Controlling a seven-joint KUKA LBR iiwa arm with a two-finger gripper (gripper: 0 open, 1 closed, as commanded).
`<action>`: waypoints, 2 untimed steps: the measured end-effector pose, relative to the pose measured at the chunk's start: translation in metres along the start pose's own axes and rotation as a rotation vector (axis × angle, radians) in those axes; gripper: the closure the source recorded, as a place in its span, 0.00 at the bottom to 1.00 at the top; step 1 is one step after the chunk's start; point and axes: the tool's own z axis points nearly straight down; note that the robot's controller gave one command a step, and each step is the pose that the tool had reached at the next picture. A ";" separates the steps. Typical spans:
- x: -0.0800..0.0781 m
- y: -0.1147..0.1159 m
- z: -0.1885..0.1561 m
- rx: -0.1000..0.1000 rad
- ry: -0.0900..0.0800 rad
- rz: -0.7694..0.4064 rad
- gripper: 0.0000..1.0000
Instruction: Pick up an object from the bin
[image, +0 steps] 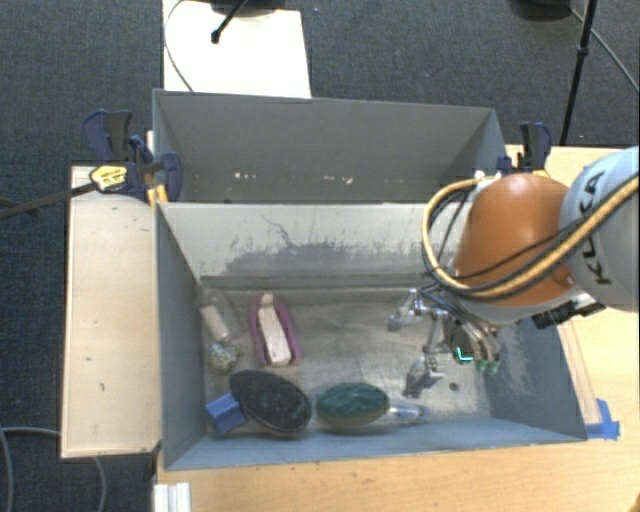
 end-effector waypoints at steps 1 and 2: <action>0.013 0.071 0.098 0.002 -0.025 -0.293 0.00; 0.013 0.071 0.097 -0.001 -0.025 -0.289 1.00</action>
Offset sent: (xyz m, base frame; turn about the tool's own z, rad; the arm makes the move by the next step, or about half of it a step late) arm -0.0194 0.0701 -0.1012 -0.2936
